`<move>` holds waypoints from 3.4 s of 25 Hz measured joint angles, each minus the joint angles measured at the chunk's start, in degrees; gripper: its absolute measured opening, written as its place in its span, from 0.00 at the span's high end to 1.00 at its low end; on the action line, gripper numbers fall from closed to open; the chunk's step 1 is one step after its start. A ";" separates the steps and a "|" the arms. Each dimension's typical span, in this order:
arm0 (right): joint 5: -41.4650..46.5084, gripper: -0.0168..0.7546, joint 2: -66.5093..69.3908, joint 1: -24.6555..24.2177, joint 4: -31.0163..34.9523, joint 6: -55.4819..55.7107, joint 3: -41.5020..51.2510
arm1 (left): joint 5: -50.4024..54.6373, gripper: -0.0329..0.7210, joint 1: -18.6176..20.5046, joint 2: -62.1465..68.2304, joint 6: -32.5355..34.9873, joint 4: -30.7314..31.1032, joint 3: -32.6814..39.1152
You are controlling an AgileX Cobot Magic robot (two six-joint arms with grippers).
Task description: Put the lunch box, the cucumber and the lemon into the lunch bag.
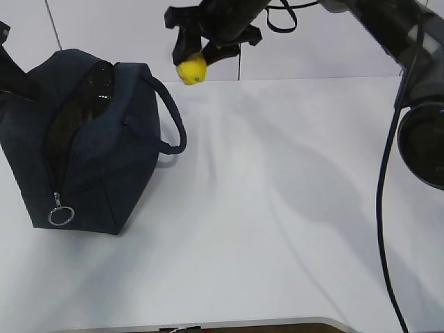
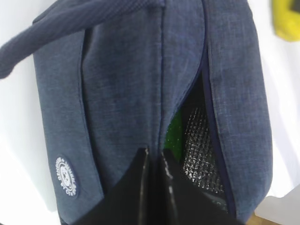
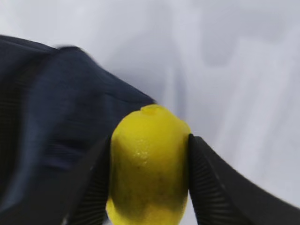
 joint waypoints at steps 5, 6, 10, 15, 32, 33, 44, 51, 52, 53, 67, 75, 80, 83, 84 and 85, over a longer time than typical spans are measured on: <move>0.05 0.48 0.00 0.00 13.14 0.00 -3.20 | 0.00 0.97 0.00 0.00 0.00 -0.27 0.00; 0.14 0.48 0.00 0.10 15.74 -0.12 -3.20 | 0.00 0.97 0.00 0.00 0.00 -0.27 0.00; 0.28 0.48 0.00 1.32 20.01 -0.73 -3.20 | 0.21 0.97 0.00 0.00 0.00 -1.09 0.00; 0.28 0.48 0.32 3.72 21.26 -1.93 -3.24 | 0.45 0.97 0.00 0.00 -0.10 -2.38 0.00; 0.16 0.36 8.51 6.59 24.04 -4.73 -3.45 | 2.15 0.97 0.00 0.00 -0.10 -6.59 0.00; 0.16 0.34 8.51 6.59 24.17 -4.73 -3.45 | 2.15 0.97 0.00 0.00 -0.10 -6.59 0.00; 0.16 0.31 8.51 6.59 24.17 -5.05 -5.36 | 2.15 0.97 0.00 0.00 -0.10 -5.76 0.00; 0.27 0.31 6.63 6.11 23.77 -5.05 -10.80 | 2.15 0.97 0.00 0.00 -0.10 -2.96 0.00; 0.27 0.31 6.22 6.01 22.94 -5.05 -11.00 | 2.15 0.97 0.00 0.00 -0.10 -2.69 0.00; 0.27 0.31 5.77 6.01 21.33 -5.05 -11.09 | 2.15 0.97 0.00 0.00 -0.10 -2.55 0.00; 0.61 0.31 1.96 5.88 0.85 -8.33 -11.09 | 1.67 0.97 0.00 0.00 0.63 -2.23 0.00; 0.73 0.31 1.58 5.88 -0.14 -11.98 -10.59 | 1.67 0.97 0.00 0.00 0.96 -2.23 0.00; 0.73 0.31 -3.36 5.88 -0.29 -12.20 -3.21 | 1.54 0.97 0.00 0.00 0.96 -2.23 0.00; 0.73 0.31 -7.50 5.88 -0.29 -12.20 3.88 | 1.54 0.97 0.00 0.00 1.05 -2.23 0.00; 0.73 0.31 -8.96 5.88 -0.29 -12.20 6.52 | 1.50 0.97 0.00 0.00 1.17 -2.23 0.00; 0.73 0.31 -10.18 5.88 -0.29 -12.20 9.17 | 1.50 0.97 0.00 0.00 1.28 -2.23 0.00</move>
